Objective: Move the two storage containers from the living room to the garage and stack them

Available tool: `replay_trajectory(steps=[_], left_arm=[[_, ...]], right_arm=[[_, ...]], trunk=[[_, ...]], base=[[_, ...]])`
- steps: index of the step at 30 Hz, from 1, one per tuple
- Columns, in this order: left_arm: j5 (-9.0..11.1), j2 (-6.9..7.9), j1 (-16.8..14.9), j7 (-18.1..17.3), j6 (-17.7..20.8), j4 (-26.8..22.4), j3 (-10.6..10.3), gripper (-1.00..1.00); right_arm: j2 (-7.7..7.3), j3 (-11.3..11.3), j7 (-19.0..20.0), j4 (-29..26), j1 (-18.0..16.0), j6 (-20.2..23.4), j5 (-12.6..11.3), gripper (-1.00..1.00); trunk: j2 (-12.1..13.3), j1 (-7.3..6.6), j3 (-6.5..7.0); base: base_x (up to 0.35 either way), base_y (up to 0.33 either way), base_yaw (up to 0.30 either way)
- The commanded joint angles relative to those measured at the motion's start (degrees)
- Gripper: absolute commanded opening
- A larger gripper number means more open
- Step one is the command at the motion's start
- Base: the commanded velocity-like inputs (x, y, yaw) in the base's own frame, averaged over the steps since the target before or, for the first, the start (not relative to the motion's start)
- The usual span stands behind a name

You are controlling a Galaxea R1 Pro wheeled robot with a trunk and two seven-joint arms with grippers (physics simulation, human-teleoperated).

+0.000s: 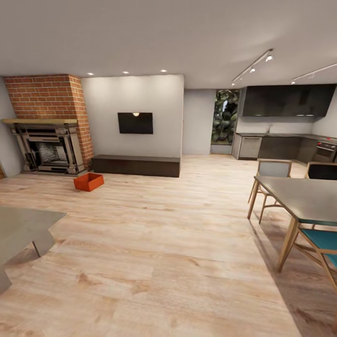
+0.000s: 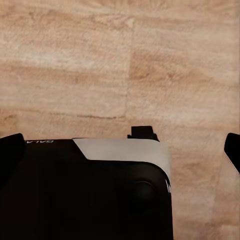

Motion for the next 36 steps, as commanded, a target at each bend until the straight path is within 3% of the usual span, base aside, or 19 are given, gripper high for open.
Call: replay_trajectory(steps=[1, 25, 36], left_arm=[[0.5, 0.00, 0.0, -0.2, 0.0, 0.0, 0.4, 1.00], [0.5, 0.00, 0.0, -0.2, -0.1, 0.0, 0.4, 1.00], [0.5, 0.00, 0.0, -0.2, -0.1, 0.0, 0.4, 1.00]], right_arm=[[0.03, 0.4, 0.2, 0.2, -0.1, -0.3, -0.6, 1.00], [0.02, 0.4, 0.2, 0.2, -0.1, -0.4, -0.6, 1.00], [-0.05, 0.4, 0.2, 0.2, -0.1, -0.4, -0.7, 1.00]], trunk=[[0.0, 0.04, -0.07], [0.0, 0.04, -0.07], [0.0, 0.04, -0.07]], base=[[0.327, 0.000, 0.000], [0.327, 0.000, 0.001], [0.327, 0.000, 0.114]])
